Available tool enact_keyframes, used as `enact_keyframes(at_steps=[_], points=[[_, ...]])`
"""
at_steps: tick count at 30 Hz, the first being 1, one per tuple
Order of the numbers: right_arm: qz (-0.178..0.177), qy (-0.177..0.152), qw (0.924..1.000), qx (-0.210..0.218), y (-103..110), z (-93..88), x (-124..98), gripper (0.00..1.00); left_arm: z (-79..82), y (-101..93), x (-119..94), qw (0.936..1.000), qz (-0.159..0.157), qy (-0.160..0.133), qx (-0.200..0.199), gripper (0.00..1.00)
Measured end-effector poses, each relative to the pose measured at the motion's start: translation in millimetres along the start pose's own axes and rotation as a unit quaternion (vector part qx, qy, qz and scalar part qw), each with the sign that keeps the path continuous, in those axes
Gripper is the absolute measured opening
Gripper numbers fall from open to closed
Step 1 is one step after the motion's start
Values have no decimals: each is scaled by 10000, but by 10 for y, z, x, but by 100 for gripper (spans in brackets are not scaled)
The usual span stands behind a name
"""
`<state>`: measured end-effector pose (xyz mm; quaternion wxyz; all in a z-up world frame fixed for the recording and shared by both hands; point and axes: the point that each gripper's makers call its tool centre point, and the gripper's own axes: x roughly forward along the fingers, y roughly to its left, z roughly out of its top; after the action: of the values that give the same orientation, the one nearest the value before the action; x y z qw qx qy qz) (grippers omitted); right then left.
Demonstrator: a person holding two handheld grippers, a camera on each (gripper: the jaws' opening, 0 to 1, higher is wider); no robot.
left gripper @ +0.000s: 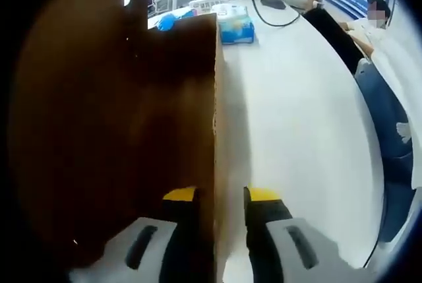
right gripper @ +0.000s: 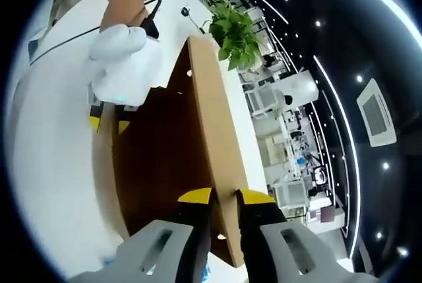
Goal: Operate the shoe box by opening the lid, removing the specified soft item, and placing it in the target area until the item is outside and the box remains undamaged.
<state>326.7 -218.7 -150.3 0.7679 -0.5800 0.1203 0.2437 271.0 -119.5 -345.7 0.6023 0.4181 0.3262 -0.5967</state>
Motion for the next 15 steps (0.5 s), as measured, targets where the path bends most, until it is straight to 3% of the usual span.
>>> enact_keyframes(at_steps=[4, 9, 15], points=[[-8, 19, 10000, 17, 1, 3, -1, 12, 71, 31, -42, 9995, 19, -173, -252, 38], [-6, 18, 10000, 28, 4, 7, -10, 12, 74, 53, -39, 9993, 82, -160, -316, 52], [5, 23, 10000, 52, 16, 7, -12, 12, 166, 45, -109, 9988, 138, -344, -309, 53]])
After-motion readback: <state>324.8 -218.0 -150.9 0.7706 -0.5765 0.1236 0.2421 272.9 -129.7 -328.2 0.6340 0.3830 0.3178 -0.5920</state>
